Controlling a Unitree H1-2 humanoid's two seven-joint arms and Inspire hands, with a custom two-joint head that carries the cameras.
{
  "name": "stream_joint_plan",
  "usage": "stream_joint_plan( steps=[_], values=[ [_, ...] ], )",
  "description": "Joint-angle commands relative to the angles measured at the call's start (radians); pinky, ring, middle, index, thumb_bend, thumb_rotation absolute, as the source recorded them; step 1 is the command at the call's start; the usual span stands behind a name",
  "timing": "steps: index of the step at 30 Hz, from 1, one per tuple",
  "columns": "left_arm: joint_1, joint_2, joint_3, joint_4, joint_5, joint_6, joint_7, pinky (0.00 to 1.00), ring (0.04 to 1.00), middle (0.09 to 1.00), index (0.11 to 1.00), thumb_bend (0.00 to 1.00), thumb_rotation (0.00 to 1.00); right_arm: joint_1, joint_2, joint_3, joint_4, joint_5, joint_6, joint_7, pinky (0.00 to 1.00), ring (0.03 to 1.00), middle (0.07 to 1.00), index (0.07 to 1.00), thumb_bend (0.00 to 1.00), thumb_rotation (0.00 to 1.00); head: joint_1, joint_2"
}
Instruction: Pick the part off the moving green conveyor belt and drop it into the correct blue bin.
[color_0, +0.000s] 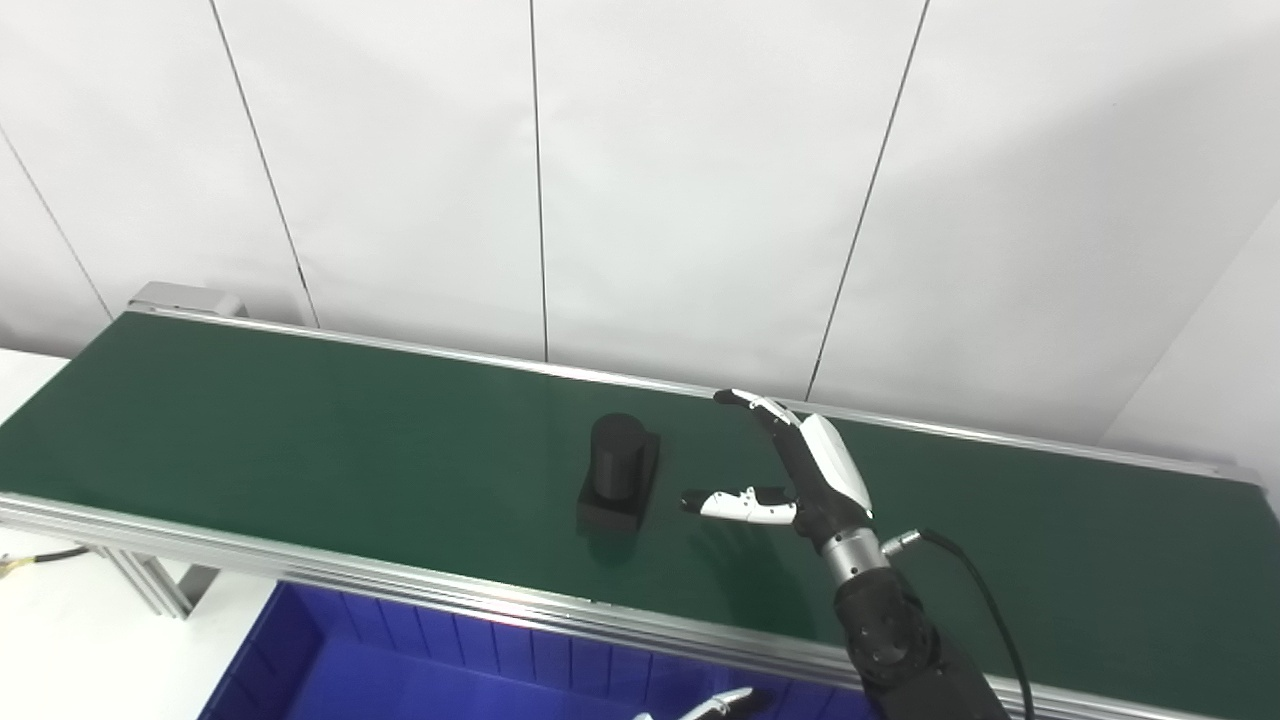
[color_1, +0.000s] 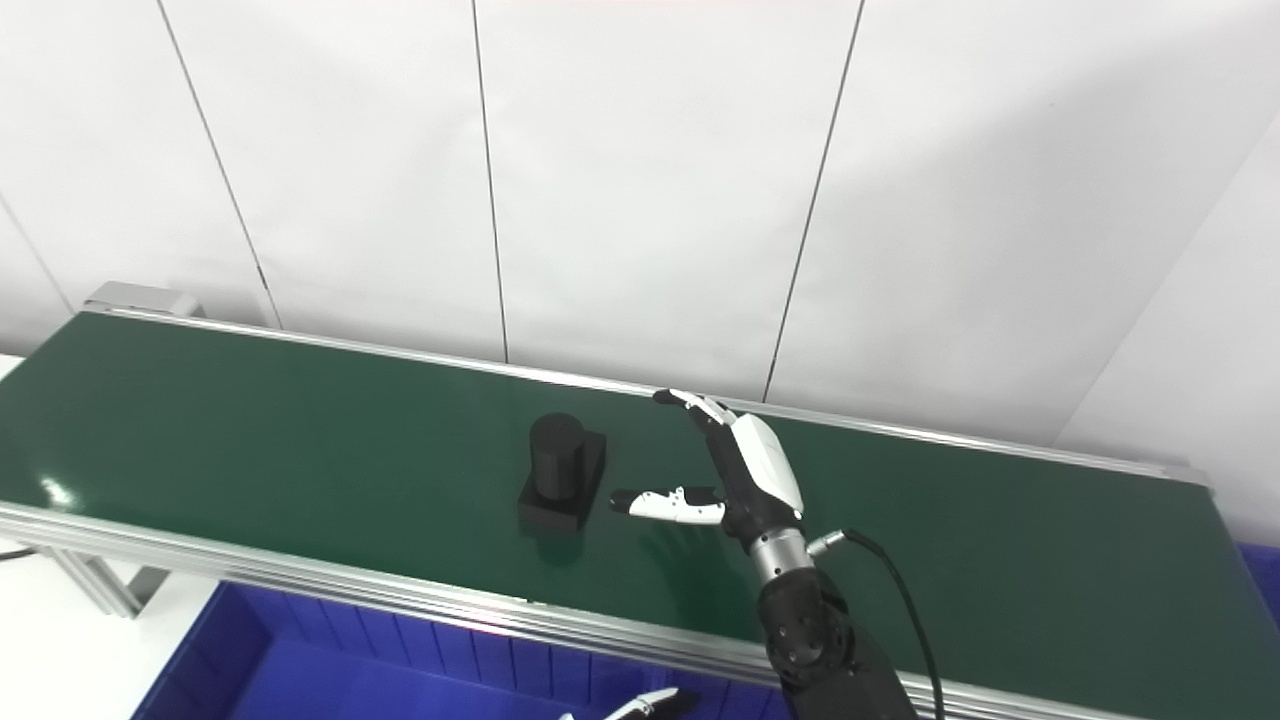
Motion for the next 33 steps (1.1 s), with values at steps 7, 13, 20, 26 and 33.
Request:
stream_joint_plan(
  steps=[7, 13, 20, 26, 33],
  values=[
    [-0.001, 0.001, 0.0, -0.03, 0.01, -0.032, 0.009, 0.82, 0.829, 0.843, 0.839, 0.84, 0.95, -0.051, -0.001, -0.006, 0.026, 0.016, -0.012, -0.02, 0.87, 0.89, 0.871, 0.832, 1.0, 0.53, -0.001, 0.002],
    [0.004, 0.004, 0.001, -0.039, 0.015, -0.032, 0.009, 0.82, 0.831, 0.846, 0.843, 0.83, 0.94, -0.071, -0.003, -0.001, 0.073, 0.016, -0.031, -0.035, 0.8, 0.876, 0.867, 0.826, 1.0, 0.54, -0.003, 0.004],
    [0.006, 0.007, 0.005, -0.044, 0.005, -0.032, 0.001, 0.83, 0.83, 0.842, 0.842, 0.84, 0.94, -0.086, -0.002, 0.009, 0.105, 0.015, -0.046, -0.05, 0.78, 0.849, 0.852, 0.821, 1.0, 0.54, -0.009, 0.004],
    [0.01, 0.011, 0.013, -0.051, -0.001, -0.032, -0.013, 0.83, 0.829, 0.841, 0.842, 0.84, 0.94, -0.09, 0.0, 0.016, 0.116, 0.014, -0.037, -0.062, 0.76, 0.838, 0.845, 0.82, 1.0, 0.54, -0.021, 0.004],
    [0.016, 0.018, 0.017, -0.059, -0.001, -0.032, -0.022, 0.83, 0.831, 0.842, 0.842, 0.83, 0.94, -0.085, 0.0, 0.019, 0.115, 0.016, -0.044, -0.073, 0.76, 0.835, 0.843, 0.818, 1.0, 0.53, -0.035, 0.006]
  ],
)
